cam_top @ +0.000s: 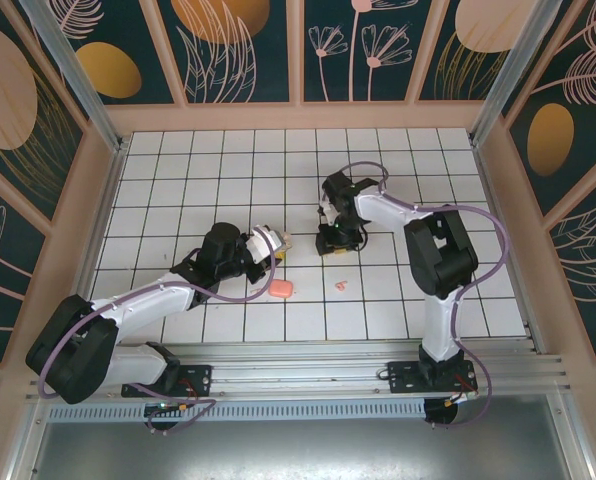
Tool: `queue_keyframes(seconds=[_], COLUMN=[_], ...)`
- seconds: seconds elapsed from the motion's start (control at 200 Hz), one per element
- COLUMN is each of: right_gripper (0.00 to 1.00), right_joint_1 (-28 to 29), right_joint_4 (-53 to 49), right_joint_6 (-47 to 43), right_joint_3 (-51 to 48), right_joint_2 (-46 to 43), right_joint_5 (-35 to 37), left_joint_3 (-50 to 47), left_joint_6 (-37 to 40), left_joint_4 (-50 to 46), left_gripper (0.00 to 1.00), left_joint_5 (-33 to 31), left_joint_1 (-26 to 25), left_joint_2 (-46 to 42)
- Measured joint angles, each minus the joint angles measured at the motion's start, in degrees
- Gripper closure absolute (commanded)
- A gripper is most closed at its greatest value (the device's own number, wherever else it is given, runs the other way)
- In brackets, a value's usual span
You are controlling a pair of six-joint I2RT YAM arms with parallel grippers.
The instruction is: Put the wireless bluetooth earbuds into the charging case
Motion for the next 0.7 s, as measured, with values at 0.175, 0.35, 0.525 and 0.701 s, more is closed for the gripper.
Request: queue_keyframes(seconds=[0.175, 0.35, 0.525, 0.701], right_gripper=[0.60, 0.60, 0.60, 0.63], right_joint_1=[-0.04, -0.02, 0.02, 0.02], right_joint_4=[-0.17, -0.28, -0.44, -0.46], right_joint_6=[1.84, 2.34, 2.34, 2.34], right_joint_3=[2.95, 3.78, 4.17, 4.20], right_joint_2=[-0.28, 0.39, 2.54, 4.28], right_joint_5=[1.57, 2.01, 2.03, 2.25], left_joint_3=[0.00, 0.00, 0.00, 0.00], left_joint_6=[0.00, 0.02, 0.02, 0.02], left_joint_4=[0.00, 0.00, 0.00, 0.00], left_gripper=[0.95, 0.95, 0.95, 0.95], left_joint_5=[-0.02, -0.09, -0.17, -0.17], left_joint_1=[0.00, 0.00, 0.00, 0.00], left_joint_2=[0.02, 0.00, 0.00, 0.00])
